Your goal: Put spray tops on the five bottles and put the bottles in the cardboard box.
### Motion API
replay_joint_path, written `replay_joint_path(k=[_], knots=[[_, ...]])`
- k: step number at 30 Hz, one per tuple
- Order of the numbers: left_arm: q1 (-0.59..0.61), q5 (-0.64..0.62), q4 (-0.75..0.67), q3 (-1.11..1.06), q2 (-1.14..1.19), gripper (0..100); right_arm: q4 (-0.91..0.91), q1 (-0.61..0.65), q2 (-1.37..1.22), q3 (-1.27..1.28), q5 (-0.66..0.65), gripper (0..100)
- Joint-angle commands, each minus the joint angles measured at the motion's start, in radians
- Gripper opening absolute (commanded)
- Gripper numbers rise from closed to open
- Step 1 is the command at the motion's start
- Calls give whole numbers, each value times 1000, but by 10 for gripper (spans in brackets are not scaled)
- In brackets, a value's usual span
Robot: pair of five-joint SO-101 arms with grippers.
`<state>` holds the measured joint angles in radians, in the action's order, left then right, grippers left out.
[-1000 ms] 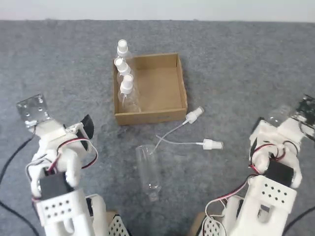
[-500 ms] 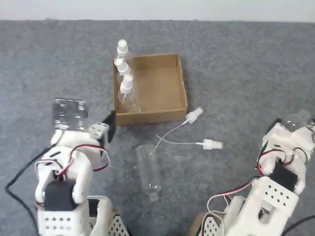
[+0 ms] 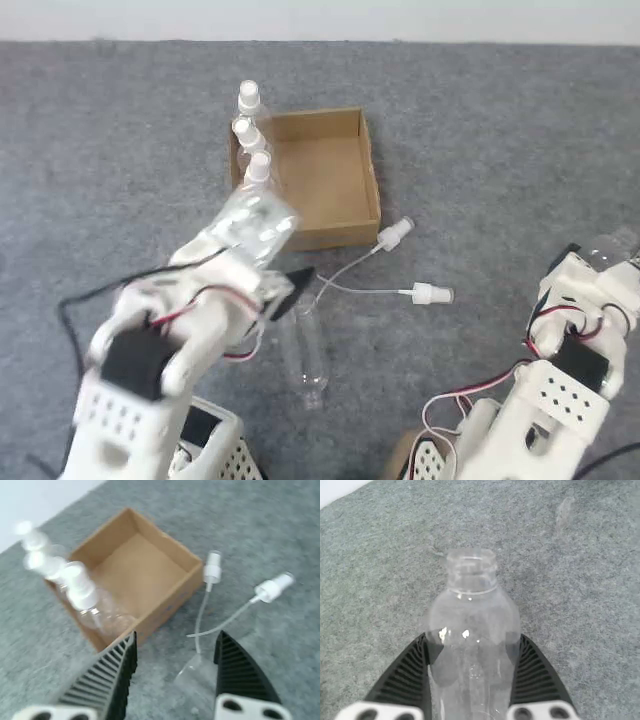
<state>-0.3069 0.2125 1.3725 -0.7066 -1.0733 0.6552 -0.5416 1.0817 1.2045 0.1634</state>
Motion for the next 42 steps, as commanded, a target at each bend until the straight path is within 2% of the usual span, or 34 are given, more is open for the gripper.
replay_joint_path(k=[1, 8, 17, 24, 34, 42], knots=[[-81, 3, -9, 168, 245, 239, -22, -24, 22, -6, 11, 6], [-100, 3, -26, 394, 586, 238, -22, -22, 22, -6, 11, 6], [-118, 3, -26, 647, 898, 236, -22, -21, 22, -5, 11, 6], [-186, -9, -26, 796, 1071, 236, -22, -21, 22, -5, 11, 6], [-201, -40, -29, 957, 1289, 236, -21, -19, 22, -5, 11, 6], [-245, -40, -115, 978, 1432, 236, -21, -19, 22, -5, 11, 6]])
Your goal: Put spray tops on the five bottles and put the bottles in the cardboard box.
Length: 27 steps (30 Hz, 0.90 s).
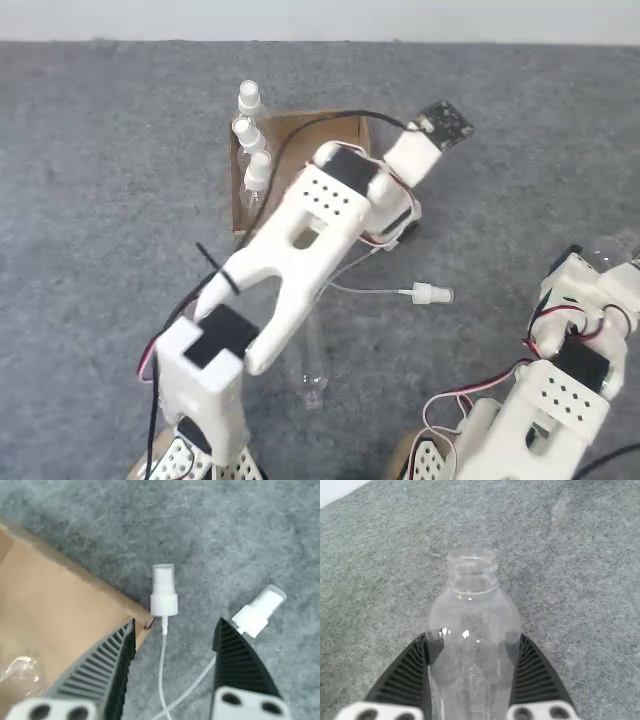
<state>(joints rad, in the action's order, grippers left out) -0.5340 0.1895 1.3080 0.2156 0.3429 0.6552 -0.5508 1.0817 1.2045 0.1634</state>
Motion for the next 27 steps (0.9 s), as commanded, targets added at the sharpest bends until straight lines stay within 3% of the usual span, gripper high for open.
replay_joint_path(k=[1, 27], knots=[[-20, -17, -55, 56, 28, 236, -21, -10, 22, -5, 11, 6], [-12, -14, -103, 58, 267, 235, -21, -10, 22, -5, 8, 6]])
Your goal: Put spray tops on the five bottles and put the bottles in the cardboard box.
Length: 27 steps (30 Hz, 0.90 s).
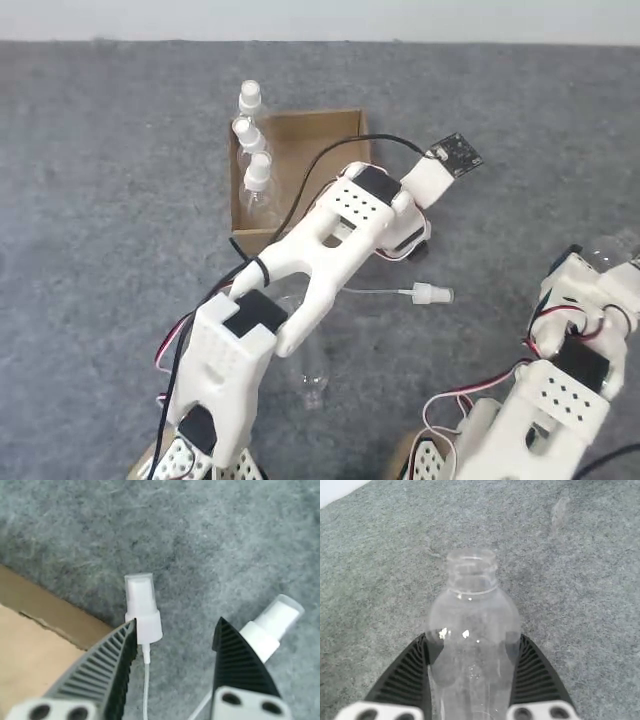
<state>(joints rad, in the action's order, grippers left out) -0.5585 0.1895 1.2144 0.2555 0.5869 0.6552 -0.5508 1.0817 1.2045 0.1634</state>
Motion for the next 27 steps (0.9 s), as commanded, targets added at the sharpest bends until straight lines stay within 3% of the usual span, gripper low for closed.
replay_joint_path(k=[1, 7, 17, 27], knots=[[12, -15, -9, 18, 29, 235, -21, -10, 22, -5, 6, 6], [12, -17, -3, 18, 40, 224, -18, -10, 22, -5, 6, 6], [9, -14, -2, 18, 31, 55, -18, -10, 22, -5, 5, 6], [11, -18, 97, 110, -41, 31, -21, -8, 22, -5, 5, 6]])
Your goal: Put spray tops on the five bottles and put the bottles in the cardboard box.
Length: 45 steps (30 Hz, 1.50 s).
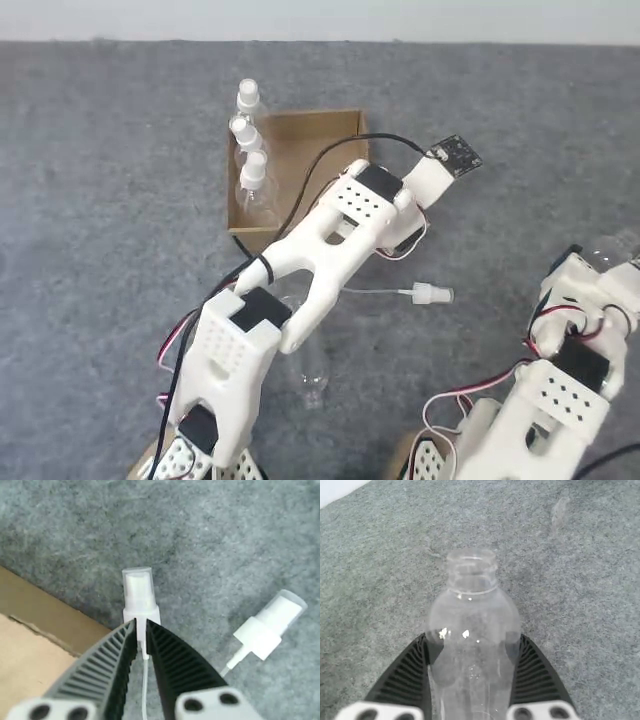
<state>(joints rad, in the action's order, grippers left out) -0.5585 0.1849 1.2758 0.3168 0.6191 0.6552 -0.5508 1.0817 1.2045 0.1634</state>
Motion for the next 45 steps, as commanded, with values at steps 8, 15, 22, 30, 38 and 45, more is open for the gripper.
replay_joint_path(k=[8, 15, 22, 30, 38, 45], knots=[[12, -14, 72, 50, -172, 62, -21, 18, 22, -5, 3, 6], [12, -14, 92, 48, -161, 179, -21, 18, 22, -5, 3, 6], [15, -52, 121, 53, -252, 185, -21, 18, 22, -5, 3, 6], [12, -48, 143, 48, -354, 185, -22, 18, 22, -6, 3, 6], [-5, -18, 74, 24, -334, 185, -50, 16, 21, 6, 3, 6], [2, 17, 17, 27, -178, 185, -50, 13, 21, 9, 3, 6]])
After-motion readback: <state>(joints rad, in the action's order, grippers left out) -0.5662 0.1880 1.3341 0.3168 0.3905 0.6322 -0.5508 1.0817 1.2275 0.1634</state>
